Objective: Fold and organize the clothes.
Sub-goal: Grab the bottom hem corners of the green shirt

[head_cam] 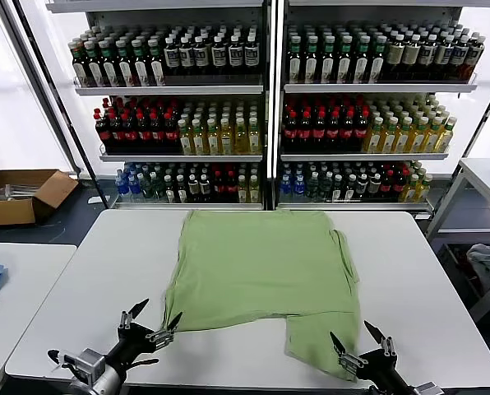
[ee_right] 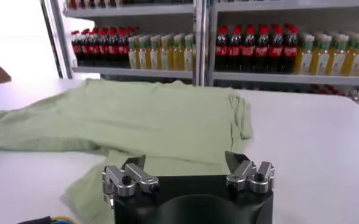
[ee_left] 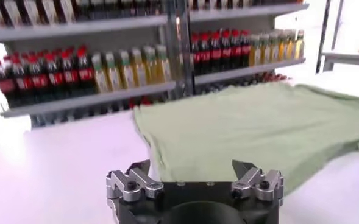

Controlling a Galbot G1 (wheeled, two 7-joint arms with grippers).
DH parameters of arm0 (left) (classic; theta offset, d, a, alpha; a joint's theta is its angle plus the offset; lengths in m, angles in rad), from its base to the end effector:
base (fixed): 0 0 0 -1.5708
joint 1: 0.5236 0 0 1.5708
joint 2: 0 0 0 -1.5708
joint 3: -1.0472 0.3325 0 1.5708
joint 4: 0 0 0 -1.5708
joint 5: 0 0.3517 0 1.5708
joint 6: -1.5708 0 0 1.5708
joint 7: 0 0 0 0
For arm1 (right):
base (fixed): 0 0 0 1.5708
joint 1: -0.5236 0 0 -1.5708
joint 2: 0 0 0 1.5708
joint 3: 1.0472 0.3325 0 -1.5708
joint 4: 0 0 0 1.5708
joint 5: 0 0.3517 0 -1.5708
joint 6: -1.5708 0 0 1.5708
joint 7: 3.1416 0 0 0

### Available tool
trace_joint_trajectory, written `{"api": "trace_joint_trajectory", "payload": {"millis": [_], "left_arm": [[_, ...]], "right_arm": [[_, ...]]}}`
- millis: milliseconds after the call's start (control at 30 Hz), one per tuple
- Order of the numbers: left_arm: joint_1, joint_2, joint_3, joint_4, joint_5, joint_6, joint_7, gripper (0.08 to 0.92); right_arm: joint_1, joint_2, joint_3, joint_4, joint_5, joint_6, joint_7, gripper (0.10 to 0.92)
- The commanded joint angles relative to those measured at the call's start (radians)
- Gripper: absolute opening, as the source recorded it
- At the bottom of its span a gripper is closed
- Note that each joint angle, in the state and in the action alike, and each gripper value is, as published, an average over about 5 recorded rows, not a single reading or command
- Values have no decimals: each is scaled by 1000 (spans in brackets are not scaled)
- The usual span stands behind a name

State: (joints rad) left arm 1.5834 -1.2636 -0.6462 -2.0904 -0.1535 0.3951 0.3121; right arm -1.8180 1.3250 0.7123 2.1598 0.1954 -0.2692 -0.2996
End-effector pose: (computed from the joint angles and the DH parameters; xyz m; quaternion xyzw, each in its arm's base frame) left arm 0.1894 0.0833 -0.2744 -0.1589 -0.9635 -0.0579 0.2077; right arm 0.1227 -0.0866 -0.2860 0.1345 -0.9666 0.0237 0.2170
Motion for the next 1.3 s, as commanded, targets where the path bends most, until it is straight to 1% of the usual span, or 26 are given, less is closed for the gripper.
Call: {"api": "trace_joint_trajectory", "payload": {"millis": [33, 100, 167, 267, 367, 600, 833, 933, 1033, 1133, 1200, 1300], "left_arm": [[-43, 26, 88, 75, 2, 99, -78, 823], [-46, 26, 89, 82, 1, 102, -79, 823], [-48, 26, 90, 89, 2, 106, -75, 823], [-51, 25, 94, 98, 2, 110, -67, 820], [-55, 23, 100, 107, 3, 110, -62, 782], [-57, 13, 107, 131, 3, 105, -53, 583], [-52, 9, 104, 132, 1, 103, -45, 384], [-47, 10, 100, 122, -4, 101, -46, 297], [-32, 14, 97, 90, -6, 100, -48, 211], [-8, 20, 93, 37, -6, 99, -49, 130], [7, 22, 88, -1, -5, 99, -50, 100], [31, 20, 77, -59, -3, 98, -51, 91]], "right_arm": [[-34, -19, -13, 3, -16, -28, 15, 821], [-34, -18, -16, -3, -16, -29, 23, 811], [-31, -17, -19, -10, -16, -30, 32, 775], [-30, -14, -22, -19, -15, -30, 37, 689], [-33, -11, -31, -21, -15, -28, 33, 602], [-29, -2, -50, -36, -17, -21, 27, 412], [-21, -1, -61, -49, -12, -4, 26, 195], [-23, -2, -65, -46, -6, 13, 23, 127], [-40, -6, -70, -28, 13, 45, 11, 106], [-71, -19, -72, 10, 39, 85, -16, 106], [-89, -31, -67, 32, 58, 117, -41, 106], [-114, -50, -50, 50, 91, 169, -85, 106]]}}
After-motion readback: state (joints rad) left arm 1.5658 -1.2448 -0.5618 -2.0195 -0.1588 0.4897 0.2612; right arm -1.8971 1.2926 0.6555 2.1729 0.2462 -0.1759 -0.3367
